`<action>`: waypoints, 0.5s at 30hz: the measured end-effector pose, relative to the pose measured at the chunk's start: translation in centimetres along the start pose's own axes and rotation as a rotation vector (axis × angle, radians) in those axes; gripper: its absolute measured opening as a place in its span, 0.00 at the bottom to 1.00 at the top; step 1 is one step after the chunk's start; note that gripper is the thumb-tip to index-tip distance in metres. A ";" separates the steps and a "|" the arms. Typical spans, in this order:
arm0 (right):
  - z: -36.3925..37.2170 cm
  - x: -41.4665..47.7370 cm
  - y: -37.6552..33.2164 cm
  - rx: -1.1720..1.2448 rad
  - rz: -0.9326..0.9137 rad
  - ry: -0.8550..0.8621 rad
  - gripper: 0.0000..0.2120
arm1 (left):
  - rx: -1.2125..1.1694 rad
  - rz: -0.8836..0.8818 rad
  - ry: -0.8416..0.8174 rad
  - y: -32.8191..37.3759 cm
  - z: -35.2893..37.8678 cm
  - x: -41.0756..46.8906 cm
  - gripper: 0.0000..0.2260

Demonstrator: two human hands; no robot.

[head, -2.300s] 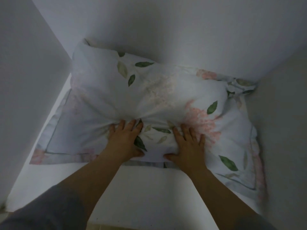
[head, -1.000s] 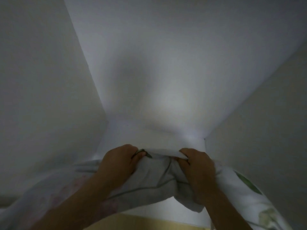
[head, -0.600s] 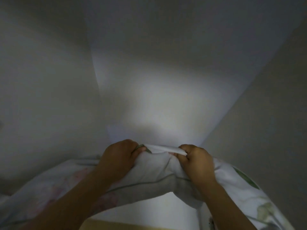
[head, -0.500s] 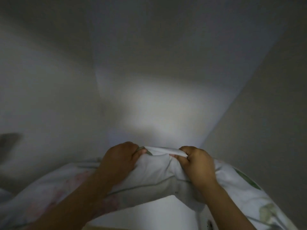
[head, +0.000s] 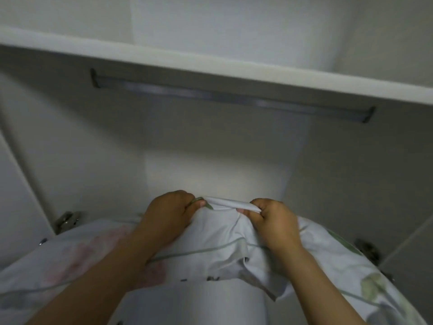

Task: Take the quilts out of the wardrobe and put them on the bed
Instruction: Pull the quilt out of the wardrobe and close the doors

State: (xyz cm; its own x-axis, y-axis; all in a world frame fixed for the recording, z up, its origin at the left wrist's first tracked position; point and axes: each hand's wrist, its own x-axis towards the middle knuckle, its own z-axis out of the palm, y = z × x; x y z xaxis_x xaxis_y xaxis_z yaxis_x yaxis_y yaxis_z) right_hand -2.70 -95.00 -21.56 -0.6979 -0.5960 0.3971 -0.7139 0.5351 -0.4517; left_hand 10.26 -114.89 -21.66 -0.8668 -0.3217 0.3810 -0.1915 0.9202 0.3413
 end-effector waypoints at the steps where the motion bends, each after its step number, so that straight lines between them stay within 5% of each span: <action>1: -1.0 -0.5 -0.3 -0.002 -0.012 0.008 0.17 | 0.018 0.005 0.000 1.0 -0.8 -0.4 0.20; 15: -13.0 -12.3 -3.5 0.009 -0.209 0.181 0.26 | 0.086 -0.065 0.230 14.9 -8.4 -13.3 0.30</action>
State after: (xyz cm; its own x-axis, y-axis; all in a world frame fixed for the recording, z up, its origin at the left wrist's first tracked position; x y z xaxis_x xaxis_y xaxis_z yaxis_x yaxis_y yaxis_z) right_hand 7.68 -81.81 -14.49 -0.5346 -0.5756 0.6188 -0.8437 0.4061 -0.3512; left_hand 22.84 -98.81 -14.42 -0.7260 -0.4138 0.5493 -0.2906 0.9085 0.3004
